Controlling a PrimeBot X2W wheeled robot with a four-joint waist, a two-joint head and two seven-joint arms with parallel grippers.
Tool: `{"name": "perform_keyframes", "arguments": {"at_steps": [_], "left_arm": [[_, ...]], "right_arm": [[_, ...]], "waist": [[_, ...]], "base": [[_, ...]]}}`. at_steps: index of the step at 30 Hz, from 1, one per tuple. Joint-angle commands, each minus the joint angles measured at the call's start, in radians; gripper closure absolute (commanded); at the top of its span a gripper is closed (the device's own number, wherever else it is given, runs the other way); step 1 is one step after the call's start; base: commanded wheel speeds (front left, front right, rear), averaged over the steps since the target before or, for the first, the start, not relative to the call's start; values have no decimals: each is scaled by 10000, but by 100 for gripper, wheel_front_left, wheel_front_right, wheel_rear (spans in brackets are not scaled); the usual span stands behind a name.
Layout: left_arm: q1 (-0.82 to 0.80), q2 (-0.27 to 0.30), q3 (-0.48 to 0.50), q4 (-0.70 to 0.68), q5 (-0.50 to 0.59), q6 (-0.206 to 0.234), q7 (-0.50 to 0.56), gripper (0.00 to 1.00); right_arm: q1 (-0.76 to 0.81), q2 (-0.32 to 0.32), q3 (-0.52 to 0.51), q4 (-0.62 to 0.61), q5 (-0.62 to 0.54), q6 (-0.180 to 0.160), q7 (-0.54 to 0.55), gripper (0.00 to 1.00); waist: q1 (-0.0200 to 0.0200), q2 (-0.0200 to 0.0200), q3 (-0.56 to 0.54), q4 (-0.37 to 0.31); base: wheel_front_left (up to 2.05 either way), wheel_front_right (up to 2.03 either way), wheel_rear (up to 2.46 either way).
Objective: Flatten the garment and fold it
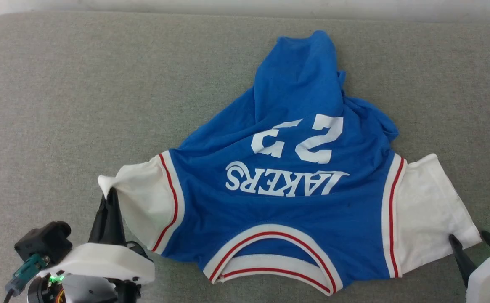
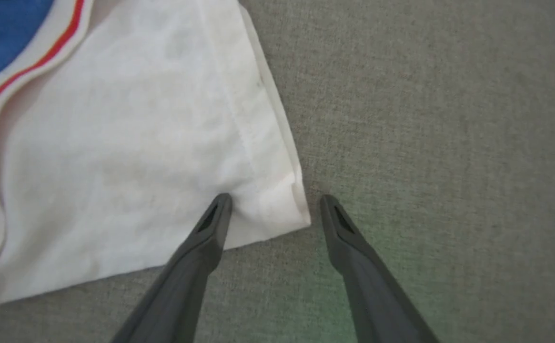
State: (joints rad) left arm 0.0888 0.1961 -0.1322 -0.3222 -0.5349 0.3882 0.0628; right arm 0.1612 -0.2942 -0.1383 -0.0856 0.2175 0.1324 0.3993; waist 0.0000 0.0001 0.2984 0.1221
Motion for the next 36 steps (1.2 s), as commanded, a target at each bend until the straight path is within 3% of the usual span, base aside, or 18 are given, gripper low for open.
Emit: {"name": "perform_keyframes", "arguments": {"at_steps": [1,3,4,5,6,15,22,28,36], "left_arm": [[-220,45,-75,0,105,-82,63,100],[-261,59,-144,4,123,-101,107,100],[-278,61,-179,8,129,-109,127,100],[-290,56,-208,11,132,-110,141,100],[-293,52,-237,12,133,-112,158,100],[-485,-401,-287,-365,-740,-494,172,100],[-2402,-811,-155,-553,-1681,-1034,205,100],[-5409,-478,-46,-108,-1581,-1180,809,100],[-9205,503,86,1061,-1115,-793,2531,100]], "right_arm": [[-165,-170,250,434,36,-17,-31,0],[-249,-264,407,796,141,-17,-48,0],[-288,-297,454,942,209,-17,-39,16],[-322,-307,498,1064,306,-17,-5,67],[-351,-291,527,1145,429,-17,70,100],[-1094,385,-342,117,1401,-17,-207,100],[-3335,351,-472,-1754,1646,-17,-262,100],[-6612,-114,166,-2254,1502,-17,202,100],[-10508,-485,1218,-1037,1668,-17,1334,100]], "waist": [[0,-1,30,27],[0,-1,51,55],[0,-1,52,67],[0,-1,52,76],[0,-1,53,72],[0,-1,-386,-273],[0,-1,-1200,-783],[0,-1,-1850,-1122],[0,-1,-2126,-1619]], "base": [[0,0,0],[0,0,0],[0,0,0],[0,0,0],[0,0,0],[0,0,0],[0,0,0],[0,0,0],[0,0,0]]}}
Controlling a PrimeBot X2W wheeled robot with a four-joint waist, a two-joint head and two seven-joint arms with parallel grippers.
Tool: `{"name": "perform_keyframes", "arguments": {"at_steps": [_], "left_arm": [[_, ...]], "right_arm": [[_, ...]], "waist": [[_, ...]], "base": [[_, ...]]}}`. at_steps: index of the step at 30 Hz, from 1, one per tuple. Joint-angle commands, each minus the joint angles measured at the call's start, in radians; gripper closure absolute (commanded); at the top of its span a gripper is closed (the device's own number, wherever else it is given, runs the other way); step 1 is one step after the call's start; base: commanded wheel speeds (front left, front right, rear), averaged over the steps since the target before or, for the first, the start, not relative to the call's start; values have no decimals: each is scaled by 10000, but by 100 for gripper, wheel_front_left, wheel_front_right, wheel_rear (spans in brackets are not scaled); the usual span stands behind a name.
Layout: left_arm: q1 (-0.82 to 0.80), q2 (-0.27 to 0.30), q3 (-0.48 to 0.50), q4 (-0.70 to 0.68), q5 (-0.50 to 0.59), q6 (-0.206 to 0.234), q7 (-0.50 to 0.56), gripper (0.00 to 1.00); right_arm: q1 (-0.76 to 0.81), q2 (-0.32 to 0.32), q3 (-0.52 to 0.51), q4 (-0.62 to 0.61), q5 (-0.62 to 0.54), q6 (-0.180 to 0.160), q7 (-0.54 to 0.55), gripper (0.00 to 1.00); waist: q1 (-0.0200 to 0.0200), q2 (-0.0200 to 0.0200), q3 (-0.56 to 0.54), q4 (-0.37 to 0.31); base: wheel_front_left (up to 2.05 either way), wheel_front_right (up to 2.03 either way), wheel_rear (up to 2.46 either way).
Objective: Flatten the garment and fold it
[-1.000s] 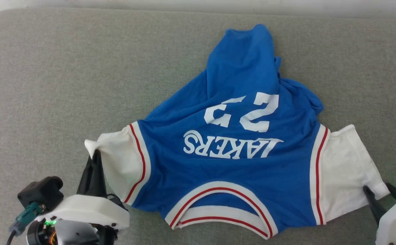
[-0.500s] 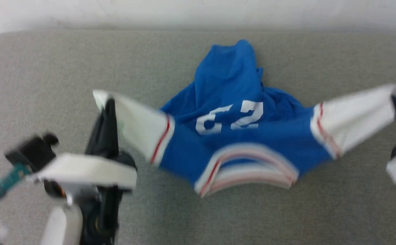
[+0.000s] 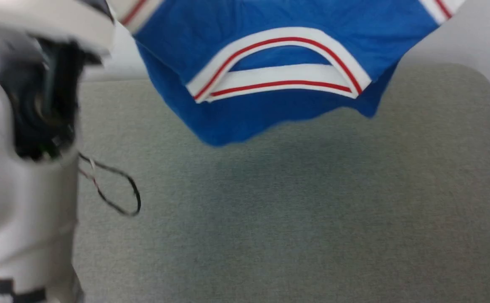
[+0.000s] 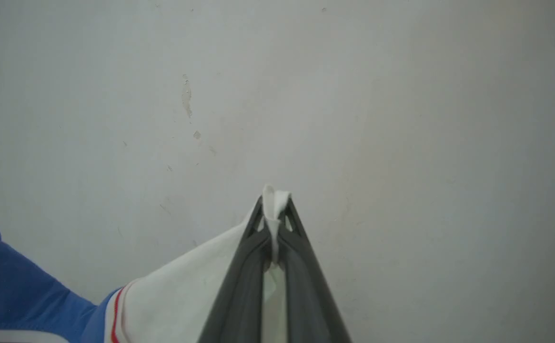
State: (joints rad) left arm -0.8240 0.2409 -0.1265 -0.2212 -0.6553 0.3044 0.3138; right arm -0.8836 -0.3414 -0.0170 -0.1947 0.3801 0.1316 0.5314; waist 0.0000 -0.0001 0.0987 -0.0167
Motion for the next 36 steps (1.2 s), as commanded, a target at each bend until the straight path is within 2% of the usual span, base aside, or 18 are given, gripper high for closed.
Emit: {"name": "perform_keyframes", "arguments": {"at_steps": [1,4,7,10,12,16,20,25,29,36], "left_arm": [[-426,170,16,259,133,119,288,100],[-1321,506,-130,888,317,338,1118,100],[-2078,784,-520,1525,666,357,1710,100],[-3026,958,-961,2041,1219,308,1901,100],[-3906,917,-1103,2417,1590,239,1533,100],[-5789,618,-1148,3335,2212,382,592,100],[-7263,387,-1101,4048,2653,550,-332,100],[-8447,182,-645,4616,2710,732,-1626,100],[-8739,248,-371,4876,2653,680,-2357,100],[-7647,316,-73,5210,1885,-4,-2745,100]], "right_arm": [[-420,-37,95,263,66,-9,147,100],[-1334,29,294,910,123,-9,524,100],[-2087,254,335,1613,104,-9,856,100],[-2988,113,489,2293,-148,-9,846,100],[-3653,98,455,2826,-383,-9,703,100],[-5134,149,472,3848,-946,-9,17,100],[-6530,429,517,4945,-1433,-9,-744,100],[-7848,401,775,5943,-1986,-9,-1593,100],[-8385,169,879,6527,-2159,-9,-2235,100],[-7538,-147,1694,6980,-1429,-9,-2849,100]], "waist": [[0,1,-89,-290],[0,1,209,-487],[0,1,748,-621],[0,1,1695,-658],[0,1,2421,-663],[0,1,3823,-703],[0,1,4783,-742],[0,1,5688,-728],[0,1,6259,-635],[0,1,6428,-592]], "base": [[0,0,0],[0,0,0],[0,0,0],[0,0,0],[0,0,0],[0,0,0],[0,0,0],[0,0,0],[0,0,0],[0,0,0]]}}
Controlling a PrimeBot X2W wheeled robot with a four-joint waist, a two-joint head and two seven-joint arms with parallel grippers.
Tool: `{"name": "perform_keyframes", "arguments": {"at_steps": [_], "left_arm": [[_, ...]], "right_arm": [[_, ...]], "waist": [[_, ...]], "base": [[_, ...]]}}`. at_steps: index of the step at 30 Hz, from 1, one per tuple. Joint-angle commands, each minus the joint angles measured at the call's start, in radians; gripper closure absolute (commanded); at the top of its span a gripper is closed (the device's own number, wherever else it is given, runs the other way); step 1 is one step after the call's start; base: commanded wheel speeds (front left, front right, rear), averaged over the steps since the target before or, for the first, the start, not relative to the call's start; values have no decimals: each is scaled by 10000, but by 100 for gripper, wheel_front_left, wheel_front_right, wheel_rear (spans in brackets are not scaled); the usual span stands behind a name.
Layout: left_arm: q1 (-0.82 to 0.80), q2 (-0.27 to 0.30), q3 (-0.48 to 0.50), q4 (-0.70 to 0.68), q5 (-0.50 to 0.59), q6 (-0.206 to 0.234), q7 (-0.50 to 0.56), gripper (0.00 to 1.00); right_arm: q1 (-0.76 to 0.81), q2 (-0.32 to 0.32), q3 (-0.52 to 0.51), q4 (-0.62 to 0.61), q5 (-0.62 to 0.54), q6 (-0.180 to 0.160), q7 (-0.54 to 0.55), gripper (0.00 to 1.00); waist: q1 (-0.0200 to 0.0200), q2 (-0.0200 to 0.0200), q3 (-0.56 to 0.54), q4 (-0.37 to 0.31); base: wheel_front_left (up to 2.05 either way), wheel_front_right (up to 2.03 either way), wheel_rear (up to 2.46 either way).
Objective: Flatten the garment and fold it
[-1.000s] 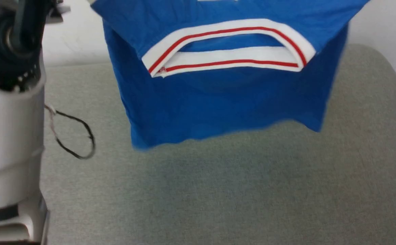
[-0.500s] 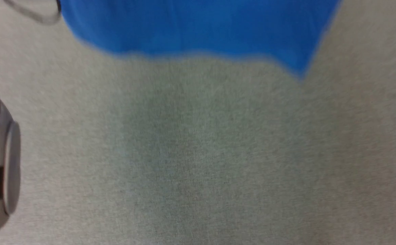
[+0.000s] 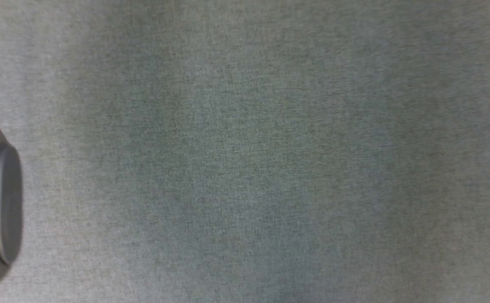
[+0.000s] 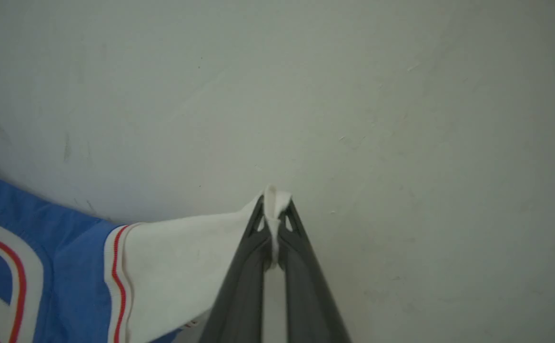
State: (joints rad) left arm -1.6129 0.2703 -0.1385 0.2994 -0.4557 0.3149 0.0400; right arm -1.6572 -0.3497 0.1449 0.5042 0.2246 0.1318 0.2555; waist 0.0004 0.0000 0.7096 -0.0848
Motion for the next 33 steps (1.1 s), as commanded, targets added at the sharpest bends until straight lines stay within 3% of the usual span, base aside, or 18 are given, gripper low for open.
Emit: {"name": "perform_keyframes", "arguments": {"at_steps": [1,8,12,15,19,25,33], "left_arm": [[476,49,72,-38,-239,-231,27,100],[2499,42,261,-1501,-1193,-659,590,100],[4273,76,521,-2872,-1659,-494,948,100],[6004,104,786,-3974,-1940,-222,1170,100],[8455,27,1134,-5367,-2270,70,1243,100],[12147,-97,1367,-7151,-2846,149,1536,100],[16691,-396,1135,-7522,-3785,-199,1920,100]], "right_arm": [[406,-148,271,-99,329,-11,-134,100],[2521,-1057,917,-2072,2242,-11,97,100],[4384,-1539,442,-3708,2968,-11,454,100],[6082,-1556,-262,-4816,3270,-11,776,100],[8418,-1173,-1183,-6127,3372,-11,1263,100],[11673,-146,-2362,-7593,3333,-11,2062,100],[15349,1280,-3753,-8401,3350,-11,2807,100]], "waist": [[-4,0,244,89],[-4,0,-754,176],[-4,0,-1523,214],[-4,0,-2136,222],[-4,0,-2982,205],[-4,0,-4024,209],[-4,0,-5382,486]], "base": [[0,0,0],[0,0,0],[0,0,0],[0,0,0],[0,0,0],[0,0,0],[0,0,0]]}}
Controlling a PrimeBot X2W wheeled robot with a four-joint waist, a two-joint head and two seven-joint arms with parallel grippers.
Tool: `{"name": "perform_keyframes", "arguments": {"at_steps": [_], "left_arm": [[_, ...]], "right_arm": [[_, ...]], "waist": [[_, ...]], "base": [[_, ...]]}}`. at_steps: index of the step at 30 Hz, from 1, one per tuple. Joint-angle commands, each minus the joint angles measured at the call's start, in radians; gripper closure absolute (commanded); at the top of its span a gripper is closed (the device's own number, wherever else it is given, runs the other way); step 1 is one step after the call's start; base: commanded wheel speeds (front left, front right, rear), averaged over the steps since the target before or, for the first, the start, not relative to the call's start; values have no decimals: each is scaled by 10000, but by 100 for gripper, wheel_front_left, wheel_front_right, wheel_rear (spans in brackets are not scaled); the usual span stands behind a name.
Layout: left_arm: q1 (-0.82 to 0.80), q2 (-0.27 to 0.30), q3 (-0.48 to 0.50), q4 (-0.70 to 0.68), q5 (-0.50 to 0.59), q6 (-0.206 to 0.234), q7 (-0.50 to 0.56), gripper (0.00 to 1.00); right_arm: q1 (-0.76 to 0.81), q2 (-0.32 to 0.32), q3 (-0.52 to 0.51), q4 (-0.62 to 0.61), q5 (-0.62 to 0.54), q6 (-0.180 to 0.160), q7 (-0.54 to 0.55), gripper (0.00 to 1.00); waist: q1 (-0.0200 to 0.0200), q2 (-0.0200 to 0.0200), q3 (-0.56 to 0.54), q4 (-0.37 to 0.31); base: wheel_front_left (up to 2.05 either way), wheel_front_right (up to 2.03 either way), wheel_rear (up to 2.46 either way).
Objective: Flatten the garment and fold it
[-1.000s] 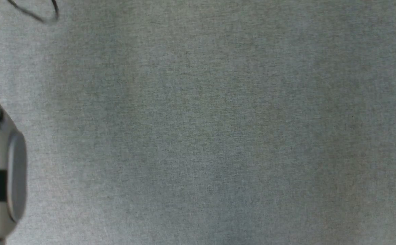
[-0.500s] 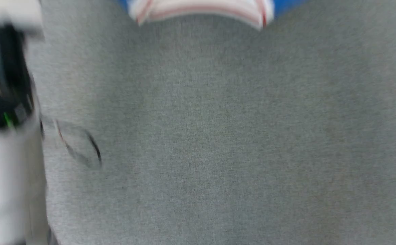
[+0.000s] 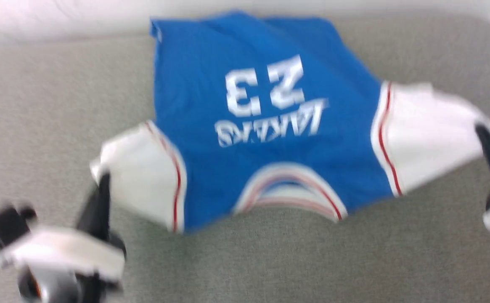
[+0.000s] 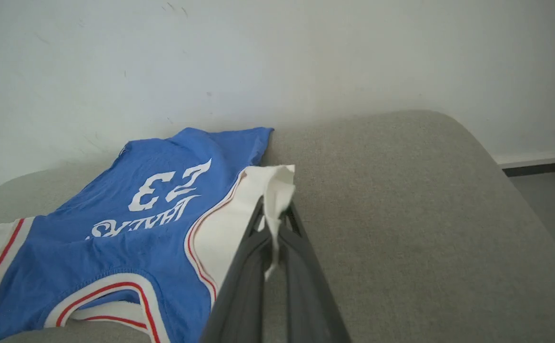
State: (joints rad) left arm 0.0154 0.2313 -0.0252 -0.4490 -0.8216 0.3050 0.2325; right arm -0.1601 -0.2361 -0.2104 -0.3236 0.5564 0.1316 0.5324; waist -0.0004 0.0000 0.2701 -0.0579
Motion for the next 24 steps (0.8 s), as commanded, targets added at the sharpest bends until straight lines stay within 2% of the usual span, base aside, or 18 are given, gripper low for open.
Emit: {"name": "perform_keyframes", "arguments": {"at_steps": [1,4,12,20,24], "left_arm": [[837,-62,11,-102,-229,-126,-18,100],[1953,-149,60,-386,-466,-186,-23,100],[3920,155,417,-968,-308,-207,-148,100],[4795,221,680,-1510,-331,-175,-218,100],[4456,183,367,-1356,-117,-136,-215,100]], "right_arm": [[753,286,-399,-180,37,-9,92,100],[1816,755,-927,-441,66,-9,298,100],[3747,1657,-1863,-1139,255,-9,610,100],[4892,1846,-2032,-1789,605,-9,941,100],[5008,1759,-1649,-1653,-355,-9,698,100]], "waist": [[4,0,-1123,260],[4,0,-1484,387],[4,0,-1983,592],[4,0,-1906,728],[4,0,-1674,762]], "base": [[0,0,0],[0,0,0],[0,0,0],[0,0,0],[0,0,0]]}}
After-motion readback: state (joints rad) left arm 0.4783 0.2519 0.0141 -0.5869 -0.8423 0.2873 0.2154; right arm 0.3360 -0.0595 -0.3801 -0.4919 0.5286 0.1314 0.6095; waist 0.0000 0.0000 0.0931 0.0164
